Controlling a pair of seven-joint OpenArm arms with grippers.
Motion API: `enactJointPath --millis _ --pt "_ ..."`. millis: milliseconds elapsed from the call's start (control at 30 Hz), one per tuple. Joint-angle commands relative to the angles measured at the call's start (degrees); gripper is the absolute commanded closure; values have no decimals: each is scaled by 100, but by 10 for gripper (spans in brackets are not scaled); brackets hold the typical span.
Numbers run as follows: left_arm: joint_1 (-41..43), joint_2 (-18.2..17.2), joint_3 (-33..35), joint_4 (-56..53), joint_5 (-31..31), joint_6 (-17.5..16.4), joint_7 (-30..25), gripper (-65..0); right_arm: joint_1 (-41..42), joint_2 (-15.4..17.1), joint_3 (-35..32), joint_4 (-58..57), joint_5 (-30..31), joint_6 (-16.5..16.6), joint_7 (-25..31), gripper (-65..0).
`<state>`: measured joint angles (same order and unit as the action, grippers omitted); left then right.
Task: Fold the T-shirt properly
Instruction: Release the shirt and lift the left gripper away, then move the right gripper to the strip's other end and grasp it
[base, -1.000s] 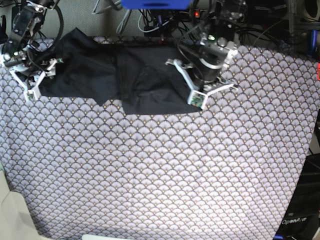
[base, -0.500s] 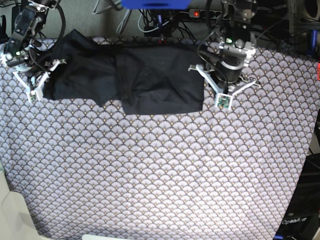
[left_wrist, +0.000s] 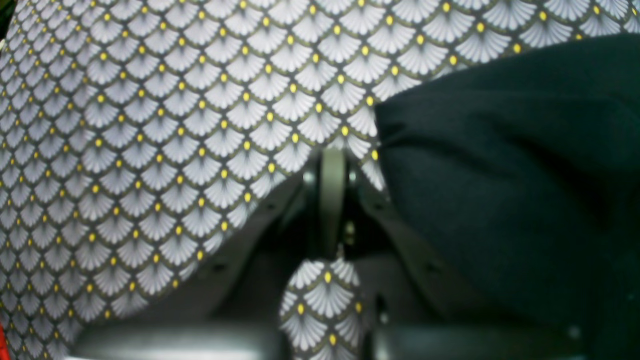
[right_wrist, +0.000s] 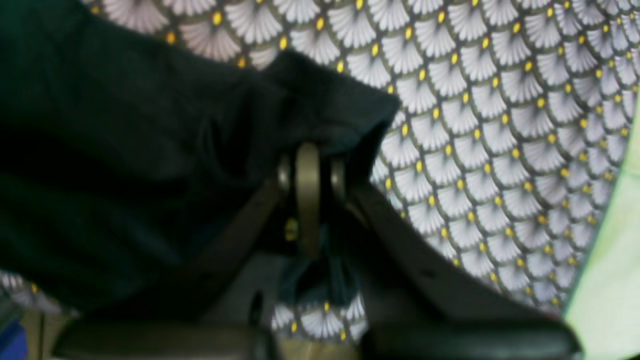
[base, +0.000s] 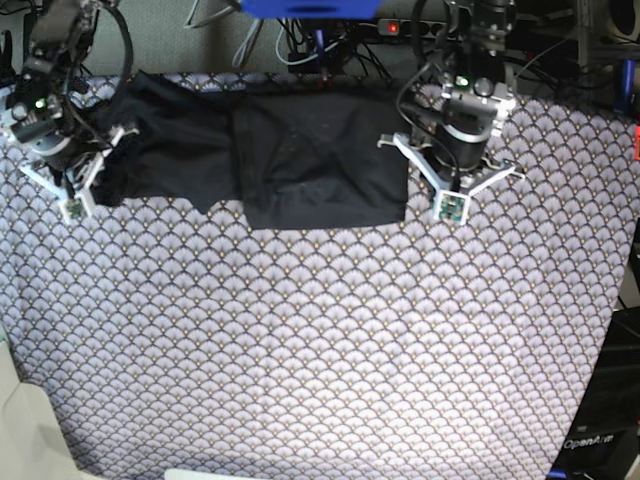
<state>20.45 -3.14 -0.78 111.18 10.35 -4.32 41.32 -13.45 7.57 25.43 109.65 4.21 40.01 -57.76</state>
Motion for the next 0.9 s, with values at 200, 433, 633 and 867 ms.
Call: enactJointPath --millis 200,433,633,867 --pt "131 -16 -577 131 16 58 -119 0 49 38 -60 46 67 -1 39 0" --pt "201 -16 -613 131 16 58 -154 0 75 65 -51 -393 58 -1 31 -102" --pt "201 -25 -613 131 16 58 -154 0 66 47 424 -411 67 -1 -22 -298" --pt "201 -104 -595 122 16 58 -154 0 224 82 1057 -411 111 -1 -277 -358"
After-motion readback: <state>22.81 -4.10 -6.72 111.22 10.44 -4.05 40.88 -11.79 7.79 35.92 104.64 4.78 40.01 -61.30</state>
